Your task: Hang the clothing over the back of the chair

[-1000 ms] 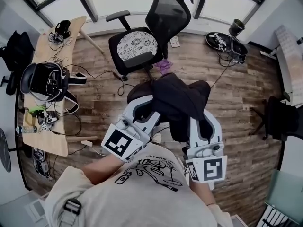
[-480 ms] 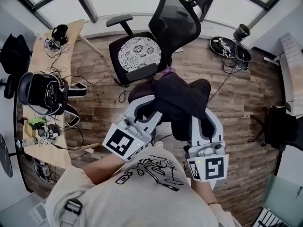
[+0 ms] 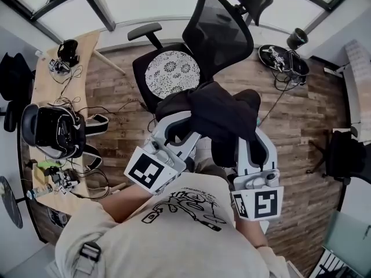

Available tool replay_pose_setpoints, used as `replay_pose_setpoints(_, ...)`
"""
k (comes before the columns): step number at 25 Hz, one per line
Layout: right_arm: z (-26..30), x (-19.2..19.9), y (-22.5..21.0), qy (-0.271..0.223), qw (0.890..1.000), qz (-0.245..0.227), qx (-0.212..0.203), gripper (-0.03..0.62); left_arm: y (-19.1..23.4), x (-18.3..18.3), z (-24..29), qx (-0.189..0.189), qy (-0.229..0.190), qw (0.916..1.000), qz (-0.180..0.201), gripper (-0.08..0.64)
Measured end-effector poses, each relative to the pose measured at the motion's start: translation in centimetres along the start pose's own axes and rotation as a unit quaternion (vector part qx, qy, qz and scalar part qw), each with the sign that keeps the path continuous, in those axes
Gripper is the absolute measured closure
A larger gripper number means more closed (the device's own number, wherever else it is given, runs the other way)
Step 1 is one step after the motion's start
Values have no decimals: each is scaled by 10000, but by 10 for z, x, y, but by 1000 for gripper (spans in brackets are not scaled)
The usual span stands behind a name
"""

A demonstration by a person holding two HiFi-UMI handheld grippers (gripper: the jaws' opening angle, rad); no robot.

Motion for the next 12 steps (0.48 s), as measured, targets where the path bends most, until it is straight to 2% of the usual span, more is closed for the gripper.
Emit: replay_pose_setpoints(12, 38, 2, -39, -20, 9999, 34, 145, 563, 28, -4, 52, 177, 63, 9997, -168, 522)
Point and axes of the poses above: the fingertips, and each gripper's own axes: z forward along the fingers, y to its left, x out of its underside, the point moved 4 cm from there along -z, backward along the fingers, and after that the axes turned 3 degrees about -z, right-handed, at the moved point
